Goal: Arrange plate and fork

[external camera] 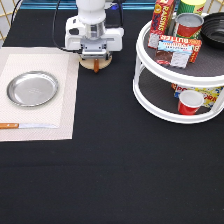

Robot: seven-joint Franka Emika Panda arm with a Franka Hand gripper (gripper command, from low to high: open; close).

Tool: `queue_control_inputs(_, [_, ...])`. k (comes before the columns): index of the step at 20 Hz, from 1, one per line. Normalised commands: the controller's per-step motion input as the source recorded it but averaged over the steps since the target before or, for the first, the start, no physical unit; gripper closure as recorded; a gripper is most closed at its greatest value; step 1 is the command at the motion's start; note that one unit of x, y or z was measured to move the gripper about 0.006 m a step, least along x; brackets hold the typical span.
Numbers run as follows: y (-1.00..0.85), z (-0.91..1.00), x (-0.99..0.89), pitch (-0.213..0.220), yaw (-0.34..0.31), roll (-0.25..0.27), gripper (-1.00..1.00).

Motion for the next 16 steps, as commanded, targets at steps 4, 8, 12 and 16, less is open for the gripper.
queue_control_inputs(4, [0.00,-0.05,0.00,0.049,-0.004,0.054,1.00])
queue_control_inputs(8, [-0.01,0.00,0.00,0.069,-0.027,0.063,1.00])
queue_control_inputs(12, [-0.04,-0.08,0.00,0.051,-0.040,0.014,1.00])
queue_control_inputs(16, [-0.15,-0.08,-0.02,0.045,-0.009,0.003,1.00])
